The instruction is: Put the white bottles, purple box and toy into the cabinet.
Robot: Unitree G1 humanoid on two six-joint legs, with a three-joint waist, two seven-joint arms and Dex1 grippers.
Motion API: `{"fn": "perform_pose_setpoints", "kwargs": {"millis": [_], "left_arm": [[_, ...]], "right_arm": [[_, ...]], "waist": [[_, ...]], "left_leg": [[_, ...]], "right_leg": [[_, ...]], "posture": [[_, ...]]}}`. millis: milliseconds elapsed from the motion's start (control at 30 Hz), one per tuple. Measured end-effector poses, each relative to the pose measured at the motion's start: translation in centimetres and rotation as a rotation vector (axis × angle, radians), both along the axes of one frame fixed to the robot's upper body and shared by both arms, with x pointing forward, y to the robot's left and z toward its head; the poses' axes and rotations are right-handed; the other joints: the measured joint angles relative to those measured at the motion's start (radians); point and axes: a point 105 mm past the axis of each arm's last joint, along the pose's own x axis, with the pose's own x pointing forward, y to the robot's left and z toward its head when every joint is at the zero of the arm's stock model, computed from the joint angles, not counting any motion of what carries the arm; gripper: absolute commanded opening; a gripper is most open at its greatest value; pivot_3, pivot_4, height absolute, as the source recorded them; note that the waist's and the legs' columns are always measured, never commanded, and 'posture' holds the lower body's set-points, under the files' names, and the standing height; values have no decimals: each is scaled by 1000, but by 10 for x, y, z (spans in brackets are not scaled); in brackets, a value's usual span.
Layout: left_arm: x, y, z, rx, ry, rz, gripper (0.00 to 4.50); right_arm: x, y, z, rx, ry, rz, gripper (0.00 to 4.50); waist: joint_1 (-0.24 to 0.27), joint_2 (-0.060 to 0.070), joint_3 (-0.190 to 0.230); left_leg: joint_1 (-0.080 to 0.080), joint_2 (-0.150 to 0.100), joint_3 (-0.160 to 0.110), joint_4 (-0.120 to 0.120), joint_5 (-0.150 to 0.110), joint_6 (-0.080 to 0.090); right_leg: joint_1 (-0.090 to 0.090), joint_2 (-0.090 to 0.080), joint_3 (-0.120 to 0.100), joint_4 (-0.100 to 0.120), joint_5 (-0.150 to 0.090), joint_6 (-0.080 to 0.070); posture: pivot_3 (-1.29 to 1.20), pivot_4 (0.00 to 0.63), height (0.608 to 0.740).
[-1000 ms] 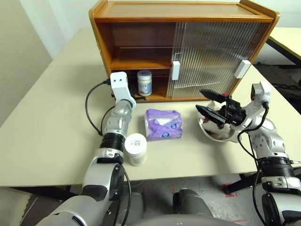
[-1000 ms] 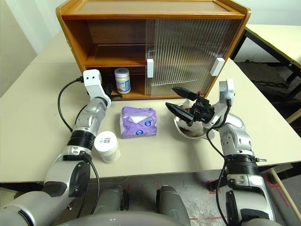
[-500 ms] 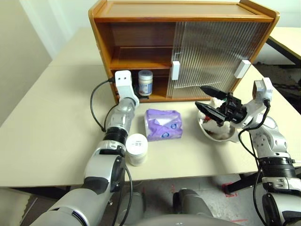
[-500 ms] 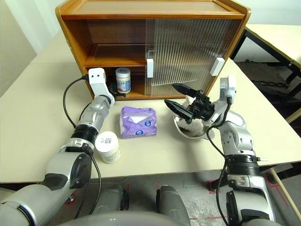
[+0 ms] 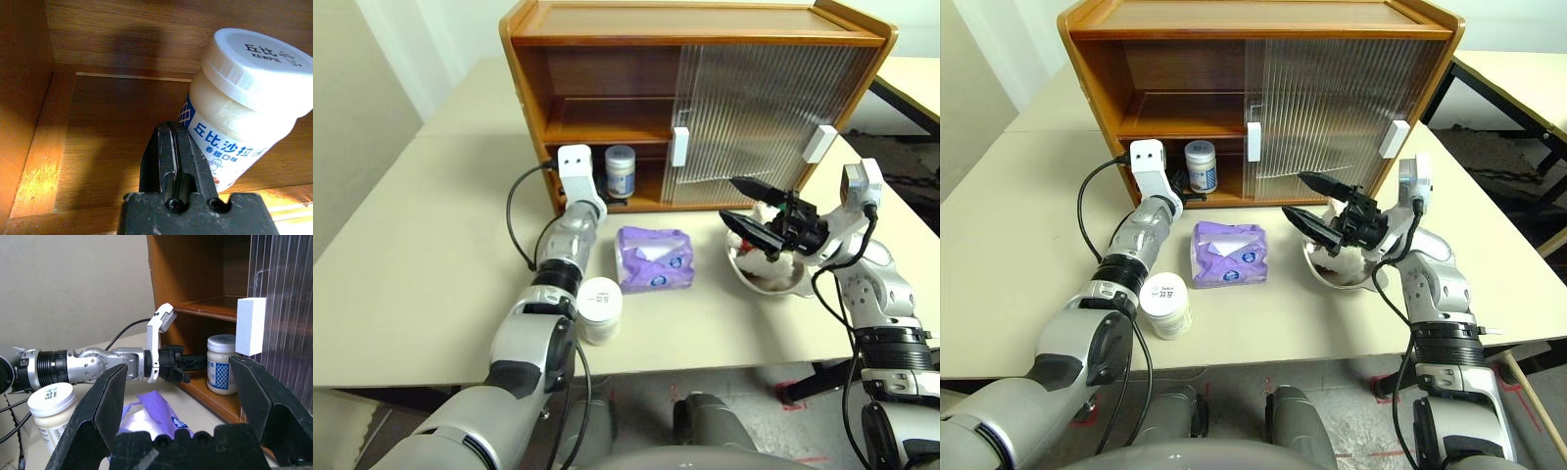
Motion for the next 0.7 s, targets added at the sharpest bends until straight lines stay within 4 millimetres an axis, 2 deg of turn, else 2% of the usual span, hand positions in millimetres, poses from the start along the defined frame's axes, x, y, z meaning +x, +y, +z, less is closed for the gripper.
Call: {"fn": "perform_pose_setpoints", "kwargs": {"millis": [133,300,700], "left_arm": [[2,-5,6,-4,-16,-26,39],[0,-12,0,-5,5,-58,39],[-1,-22,-1,-11,7,-104,39]], "right_arm": [[0,0,-1,-1,3,-1,4500],[-1,-1,-1,-2,3,-2,4500],[-2,-1,-2,-8,3,-2,4500]], "waist": [[-1,0,0],[-2,0,0],[-8,0,0]], "left_leg": [[0,-1,0,0,0,0],[0,-1,0,0,0,0],[0,-2,0,0,0,0]], "right_leg": [[0,0,0,0,0,0],[0,0,0,0,0,0],[0,0,0,0,0,0]], "posture": [[52,0,740],[41,0,740],[30,0,740]]}}
